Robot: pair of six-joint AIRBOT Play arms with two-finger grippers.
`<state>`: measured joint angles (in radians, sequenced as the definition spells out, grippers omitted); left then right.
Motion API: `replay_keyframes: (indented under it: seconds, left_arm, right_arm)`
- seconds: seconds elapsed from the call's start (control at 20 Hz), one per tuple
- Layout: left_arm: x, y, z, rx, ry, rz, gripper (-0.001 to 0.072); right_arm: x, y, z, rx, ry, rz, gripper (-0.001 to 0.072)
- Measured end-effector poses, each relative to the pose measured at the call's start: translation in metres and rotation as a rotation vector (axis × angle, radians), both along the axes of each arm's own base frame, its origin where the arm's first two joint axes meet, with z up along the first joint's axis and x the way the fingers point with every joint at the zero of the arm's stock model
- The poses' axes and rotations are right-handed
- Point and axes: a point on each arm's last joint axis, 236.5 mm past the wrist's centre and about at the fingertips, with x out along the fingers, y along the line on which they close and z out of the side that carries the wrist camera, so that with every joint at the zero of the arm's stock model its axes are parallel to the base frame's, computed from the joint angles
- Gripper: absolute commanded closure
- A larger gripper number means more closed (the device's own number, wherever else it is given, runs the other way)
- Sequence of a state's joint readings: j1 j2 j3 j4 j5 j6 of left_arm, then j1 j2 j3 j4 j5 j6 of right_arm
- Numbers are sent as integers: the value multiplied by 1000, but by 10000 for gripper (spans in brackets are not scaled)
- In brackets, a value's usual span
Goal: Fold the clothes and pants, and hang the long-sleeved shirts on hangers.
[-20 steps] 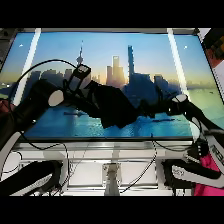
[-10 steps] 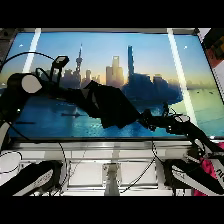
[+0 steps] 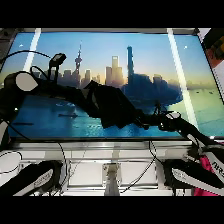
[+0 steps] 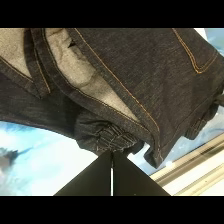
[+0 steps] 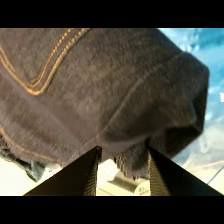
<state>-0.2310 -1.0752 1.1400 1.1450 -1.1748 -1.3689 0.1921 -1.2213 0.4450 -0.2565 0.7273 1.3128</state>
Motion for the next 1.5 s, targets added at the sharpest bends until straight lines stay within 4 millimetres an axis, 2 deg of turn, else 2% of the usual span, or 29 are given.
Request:
replay_keyframes:
  seconds: [0.15, 0.2, 0.25, 0.3, 0.45, 0.55, 0.7, 0.8, 0.85, 1.0, 1.15, 1.2, 1.3, 1.4, 1.5]
  left_arm:
    - [0, -1, 0, -3, 0, 0, 695]
    - [0, -1, 0, -2, 0, -1, 695]
    - [0, -1, 0, -2, 0, -1, 695]
    - [0, 0, 0, -2, -1, 0, 695]
    - [0, 0, 0, -2, -1, -1, 695]
    - [0, 0, 0, -1, -2, -2, 695]
    - [0, 0, 0, -1, -3, -2, 695]
    - [1, 0, 1, 0, -6, -4, 695]
    - [1, 0, 1, 0, -7, -5, 695]
    - [1, 0, 0, 1, -8, -7, 695]
    - [0, 0, -2, 3, -3, -7, 695]
    - [-1, 0, -5, 5, 4, -7, 695]
    - [-6, 1, -14, 10, 27, -7, 695]
    - [-12, 3, -27, 17, 59, -7, 695]
    - [-20, 5, -41, 26, 96, -8, 695]
  right_arm:
    - [7, 3, -3, -11, -4, -15, 365]
    - [10, 3, -4, -13, -4, -22, 394]
    - [11, 4, -5, -13, -4, -27, 503]
    - [13, 4, -4, -12, -6, -32, 701]
    - [22, 9, 5, 14, -19, -41, 696]
    - [29, 24, 30, 91, -51, -11, 696]
    - [48, 52, 93, 277, -125, 22, 695]
    - [76, 54, 127, 334, -192, -31, 694]
    - [92, 49, 136, 333, -215, -85, 694]
    - [148, 13, 144, 282, -232, -365, 694]
    - [193, -57, 132, 199, -215, -747, 693]
    - [201, -84, 128, 166, -213, -878, 659]
    - [207, -145, 120, 77, -230, -1130, 314]
    - [206, -189, 120, -10, -273, -1263, 313]
    - [209, -214, 127, -85, -340, -1261, 316]
